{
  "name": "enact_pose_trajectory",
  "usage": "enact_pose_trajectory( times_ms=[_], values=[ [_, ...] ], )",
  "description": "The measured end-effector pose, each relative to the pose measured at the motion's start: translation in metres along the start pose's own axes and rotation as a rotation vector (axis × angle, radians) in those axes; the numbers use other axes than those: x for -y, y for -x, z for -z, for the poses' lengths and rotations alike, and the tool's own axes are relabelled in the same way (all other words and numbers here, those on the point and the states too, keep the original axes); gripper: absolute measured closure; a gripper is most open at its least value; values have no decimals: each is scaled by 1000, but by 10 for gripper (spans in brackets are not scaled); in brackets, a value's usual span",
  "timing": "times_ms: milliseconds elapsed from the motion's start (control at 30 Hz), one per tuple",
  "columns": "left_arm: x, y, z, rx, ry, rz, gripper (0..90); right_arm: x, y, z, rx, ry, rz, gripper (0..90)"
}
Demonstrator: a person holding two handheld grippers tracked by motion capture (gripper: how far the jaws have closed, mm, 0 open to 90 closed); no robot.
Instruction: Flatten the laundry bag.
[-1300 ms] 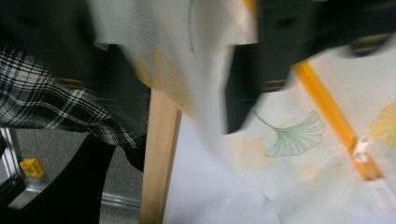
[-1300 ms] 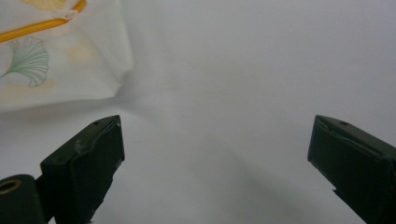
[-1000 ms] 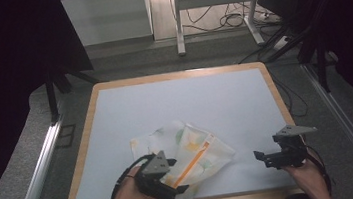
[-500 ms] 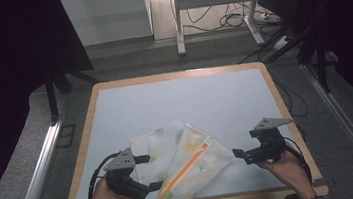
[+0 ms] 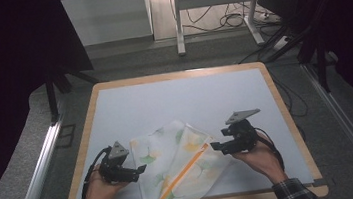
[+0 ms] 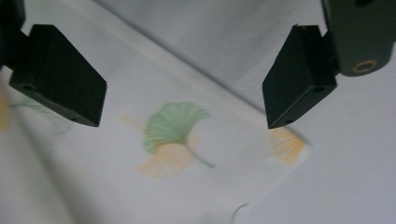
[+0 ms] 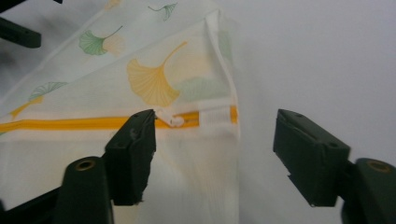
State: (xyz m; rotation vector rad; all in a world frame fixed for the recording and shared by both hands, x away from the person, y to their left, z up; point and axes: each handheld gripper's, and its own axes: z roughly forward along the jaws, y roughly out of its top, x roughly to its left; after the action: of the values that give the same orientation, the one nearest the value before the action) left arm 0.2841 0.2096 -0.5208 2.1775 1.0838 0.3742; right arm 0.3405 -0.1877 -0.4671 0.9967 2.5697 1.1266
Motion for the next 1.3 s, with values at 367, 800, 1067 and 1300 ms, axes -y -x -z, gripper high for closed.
enact_pose_trajectory(
  times_ms=[367,800,1067,1300],
  values=[
    [3,-15,-26,-66,-48,89,131,-27,-2,-56,-42,-31,59,464],
    [-8,-6,-28,-59,-50,48,859,-26,-14,-57,-5,-104,158,890],
    [-15,-8,-24,-94,-29,21,899,-29,-11,-32,6,-49,155,891],
    [-46,-29,-3,-180,70,37,900,-33,2,16,65,30,133,891]
  ],
)
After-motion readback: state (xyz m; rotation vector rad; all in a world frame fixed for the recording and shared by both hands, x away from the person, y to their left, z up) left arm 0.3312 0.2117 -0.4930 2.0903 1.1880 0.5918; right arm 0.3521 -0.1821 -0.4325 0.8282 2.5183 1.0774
